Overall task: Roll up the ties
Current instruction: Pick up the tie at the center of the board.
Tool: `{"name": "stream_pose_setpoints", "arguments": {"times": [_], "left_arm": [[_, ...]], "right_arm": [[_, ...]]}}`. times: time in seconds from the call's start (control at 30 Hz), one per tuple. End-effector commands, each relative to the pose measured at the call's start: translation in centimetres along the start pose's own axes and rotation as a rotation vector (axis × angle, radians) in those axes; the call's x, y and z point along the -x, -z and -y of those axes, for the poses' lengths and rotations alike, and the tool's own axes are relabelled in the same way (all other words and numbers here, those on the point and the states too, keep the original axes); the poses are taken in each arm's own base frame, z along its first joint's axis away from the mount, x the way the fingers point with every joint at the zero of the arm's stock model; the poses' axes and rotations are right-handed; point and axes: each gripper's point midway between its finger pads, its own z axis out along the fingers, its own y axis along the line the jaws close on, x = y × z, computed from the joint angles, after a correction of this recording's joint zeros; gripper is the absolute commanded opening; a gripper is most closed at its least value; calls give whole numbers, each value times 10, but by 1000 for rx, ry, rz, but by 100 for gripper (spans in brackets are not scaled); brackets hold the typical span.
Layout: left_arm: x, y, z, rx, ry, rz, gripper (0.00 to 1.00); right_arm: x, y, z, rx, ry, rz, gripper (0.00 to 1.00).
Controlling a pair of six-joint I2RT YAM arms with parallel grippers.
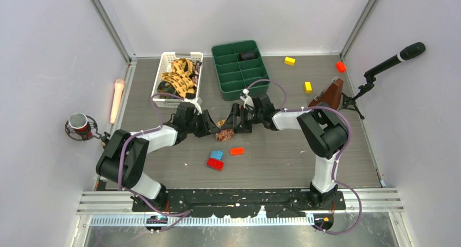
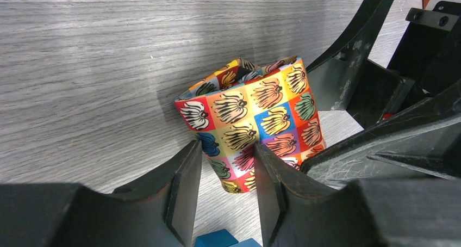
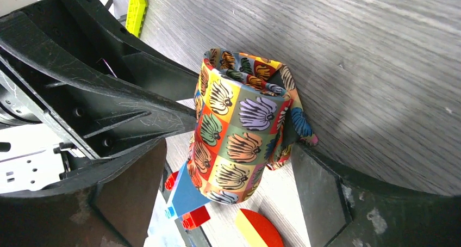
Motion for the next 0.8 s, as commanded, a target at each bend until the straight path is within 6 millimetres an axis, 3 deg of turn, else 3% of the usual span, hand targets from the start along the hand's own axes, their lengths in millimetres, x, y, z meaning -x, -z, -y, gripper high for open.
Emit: {"name": "stream_pose_setpoints", "arguments": {"times": [0.0,0.4,0.77], "left_arm": [[-1,-4,-6,18,-22,7,41],[-1,-4,-6,16,-22,6,40],[-2,-1,-6,19,-23,11,39]], "right_arm": [[-10,-11,7,-17,-21,-26,89],[-12,-15,4,3,-31,-26,70],[-8,-10,-4,9,4,-6,46]]}}
